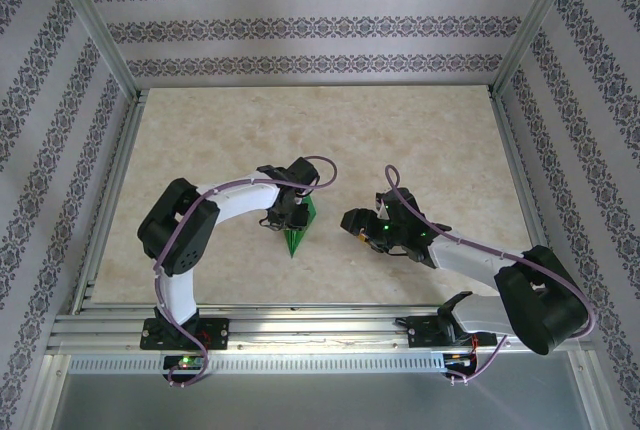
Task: Fold a paper plane with a square sheet of paper (pick it up from the middle)
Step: Move a paper plane to the center of the table.
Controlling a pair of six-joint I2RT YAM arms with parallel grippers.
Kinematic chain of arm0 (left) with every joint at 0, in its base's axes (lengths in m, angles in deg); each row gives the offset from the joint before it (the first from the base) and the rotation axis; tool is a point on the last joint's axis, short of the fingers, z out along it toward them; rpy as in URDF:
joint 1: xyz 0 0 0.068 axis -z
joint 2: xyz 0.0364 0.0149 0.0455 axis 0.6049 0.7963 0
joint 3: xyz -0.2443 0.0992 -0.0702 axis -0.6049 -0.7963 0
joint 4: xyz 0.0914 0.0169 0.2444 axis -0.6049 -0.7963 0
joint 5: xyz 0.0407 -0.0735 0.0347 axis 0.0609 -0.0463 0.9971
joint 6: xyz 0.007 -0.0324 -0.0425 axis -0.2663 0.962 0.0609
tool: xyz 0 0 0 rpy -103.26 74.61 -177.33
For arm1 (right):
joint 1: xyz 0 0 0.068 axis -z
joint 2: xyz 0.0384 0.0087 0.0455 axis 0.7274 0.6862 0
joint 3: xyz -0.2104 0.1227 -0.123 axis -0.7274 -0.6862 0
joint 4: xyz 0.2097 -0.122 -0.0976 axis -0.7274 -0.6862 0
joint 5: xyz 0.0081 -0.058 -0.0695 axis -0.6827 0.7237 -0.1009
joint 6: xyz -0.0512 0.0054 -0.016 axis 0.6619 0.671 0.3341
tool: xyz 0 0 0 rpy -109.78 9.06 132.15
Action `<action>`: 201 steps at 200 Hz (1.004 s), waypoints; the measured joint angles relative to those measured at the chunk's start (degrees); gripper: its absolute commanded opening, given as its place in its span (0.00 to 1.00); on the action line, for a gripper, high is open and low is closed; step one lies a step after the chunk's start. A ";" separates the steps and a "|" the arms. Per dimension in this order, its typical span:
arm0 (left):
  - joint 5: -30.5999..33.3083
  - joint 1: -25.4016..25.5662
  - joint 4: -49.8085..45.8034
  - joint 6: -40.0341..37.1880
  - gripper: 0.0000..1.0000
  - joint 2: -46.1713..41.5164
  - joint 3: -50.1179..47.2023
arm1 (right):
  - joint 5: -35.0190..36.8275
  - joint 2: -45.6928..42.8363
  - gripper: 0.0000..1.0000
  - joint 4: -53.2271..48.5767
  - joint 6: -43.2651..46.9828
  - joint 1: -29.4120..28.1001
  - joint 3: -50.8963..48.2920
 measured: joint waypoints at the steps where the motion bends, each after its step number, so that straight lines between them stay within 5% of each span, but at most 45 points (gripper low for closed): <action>1: 0.00 0.00 0.00 0.02 0.20 0.00 0.00 | 0.00 0.00 0.69 0.02 0.02 0.00 0.00; 46: 0.68 0.26 -0.87 0.90 0.26 1.22 1.42 | 0.00 0.04 0.70 0.02 0.11 0.00 -0.26; 86: 2.21 0.57 -1.95 1.88 0.42 3.63 4.81 | -0.44 0.04 0.70 0.04 0.31 0.55 -0.37; 201: 9.29 0.68 -6.78 8.22 0.47 15.61 23.26 | -5.86 0.33 0.74 -1.38 4.70 5.53 -0.17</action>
